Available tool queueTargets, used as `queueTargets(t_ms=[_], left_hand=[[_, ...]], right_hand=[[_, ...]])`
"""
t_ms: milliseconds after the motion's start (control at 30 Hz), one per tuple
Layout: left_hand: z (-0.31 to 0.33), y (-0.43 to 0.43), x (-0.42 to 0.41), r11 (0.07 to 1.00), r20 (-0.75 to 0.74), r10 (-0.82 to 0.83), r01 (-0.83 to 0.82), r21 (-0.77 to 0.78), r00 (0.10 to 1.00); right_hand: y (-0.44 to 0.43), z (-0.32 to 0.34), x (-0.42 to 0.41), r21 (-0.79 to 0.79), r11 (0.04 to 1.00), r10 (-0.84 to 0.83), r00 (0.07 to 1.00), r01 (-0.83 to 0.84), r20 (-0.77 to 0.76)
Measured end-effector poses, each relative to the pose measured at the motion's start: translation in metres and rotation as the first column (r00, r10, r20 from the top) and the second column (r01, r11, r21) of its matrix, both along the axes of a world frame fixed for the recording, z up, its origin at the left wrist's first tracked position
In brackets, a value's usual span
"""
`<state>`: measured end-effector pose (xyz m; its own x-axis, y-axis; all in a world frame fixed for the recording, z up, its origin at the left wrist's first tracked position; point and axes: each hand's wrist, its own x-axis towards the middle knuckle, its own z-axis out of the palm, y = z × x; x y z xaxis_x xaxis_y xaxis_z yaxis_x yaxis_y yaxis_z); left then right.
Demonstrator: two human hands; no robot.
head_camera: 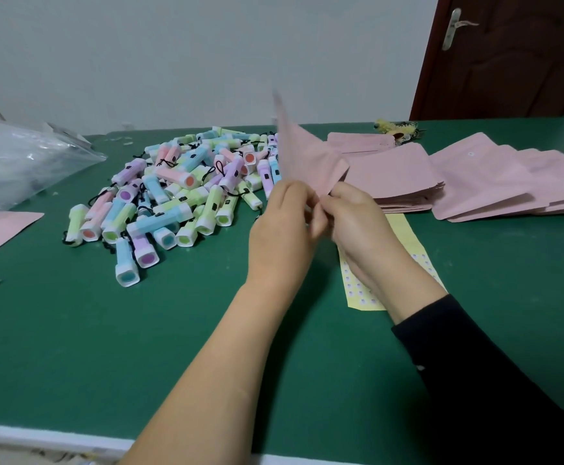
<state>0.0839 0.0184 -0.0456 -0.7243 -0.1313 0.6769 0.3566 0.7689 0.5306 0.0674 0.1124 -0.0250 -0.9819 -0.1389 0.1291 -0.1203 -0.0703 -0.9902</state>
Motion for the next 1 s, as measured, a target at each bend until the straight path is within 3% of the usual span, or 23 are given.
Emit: queueTargets(t_ms=[67, 100, 200, 233, 300, 367, 433, 500, 567, 667, 867, 933, 967, 1000], left_hand=[[0.000, 0.001, 0.001, 1.000, -0.014, 0.003, -0.002, 0.022, 1.000], [0.000, 0.001, 0.002, 1.000, -0.024, 0.006, -0.005, 0.024, 1.000], [-0.001, 0.004, 0.003, 1.000, -0.044, -0.013, 0.012, -0.009, 0.999], [-0.001, 0.006, 0.003, 0.999, -0.041, -0.030, 0.029, -0.012, 0.999], [-0.002, 0.007, 0.004, 0.998, -0.027, -0.066, 0.066, 0.021, 0.997], [-0.003, 0.007, 0.003, 0.994, -0.005, -0.095, 0.095, 0.052, 0.995], [-0.004, 0.010, 0.003, 0.991, 0.000, -0.121, 0.120, 0.061, 0.993], [-0.003, 0.014, 0.005, 0.989, -0.009, -0.137, 0.137, 0.057, 0.991], [-0.003, 0.018, 0.006, 0.989, -0.020, -0.144, 0.144, 0.039, 0.989], [-0.003, 0.019, 0.007, 0.987, -0.042, -0.150, 0.152, 0.048, 0.988], [-0.003, 0.019, 0.008, 0.966, -0.011, -0.225, 0.225, 0.128, 0.974], [-0.003, 0.021, 0.006, 0.921, 0.081, -0.300, 0.267, 0.282, 0.950], [-0.001, 0.022, 0.005, 0.852, 0.138, -0.372, 0.279, 0.443, 0.918], [0.003, 0.022, 0.004, 0.725, 0.177, -0.473, 0.268, 0.634, 0.863]], right_hand=[[0.004, 0.001, -0.001, -0.010, 1.000, 0.024, 1.000, -0.025, -0.007], [0.007, 0.001, -0.003, 0.057, 0.998, 0.002, 0.999, 0.001, -0.043], [0.015, 0.003, -0.007, 0.447, 0.880, -0.048, 0.966, 0.162, -0.255], [0.016, 0.003, -0.007, 0.472, 0.862, -0.047, 0.957, 0.184, -0.286], [0.017, 0.004, -0.007, 0.314, 0.941, -0.053, 0.972, 0.126, -0.230], [0.017, 0.006, -0.006, 0.012, 1.000, -0.021, 0.998, 0.022, -0.066], [0.017, 0.007, -0.007, -0.258, 0.964, 0.078, 0.996, -0.067, 0.031], [0.018, 0.005, -0.009, -0.384, 0.922, 0.074, 0.995, -0.042, 0.068], [0.018, 0.002, -0.011, -0.290, 0.955, -0.035, 0.994, 0.063, 0.099], [0.017, 0.002, -0.010, 0.018, 0.983, -0.183, 0.976, 0.182, 0.117], [0.015, 0.006, -0.006, 0.299, 0.937, -0.203, 0.978, 0.179, 0.050], [0.018, 0.007, -0.008, 0.344, 0.916, -0.220, 0.975, 0.206, 0.002], [0.018, 0.007, -0.008, 0.339, 0.916, -0.219, 0.975, 0.214, -0.024], [0.019, 0.006, -0.007, 0.333, 0.919, -0.209, 0.977, 0.213, -0.048]])
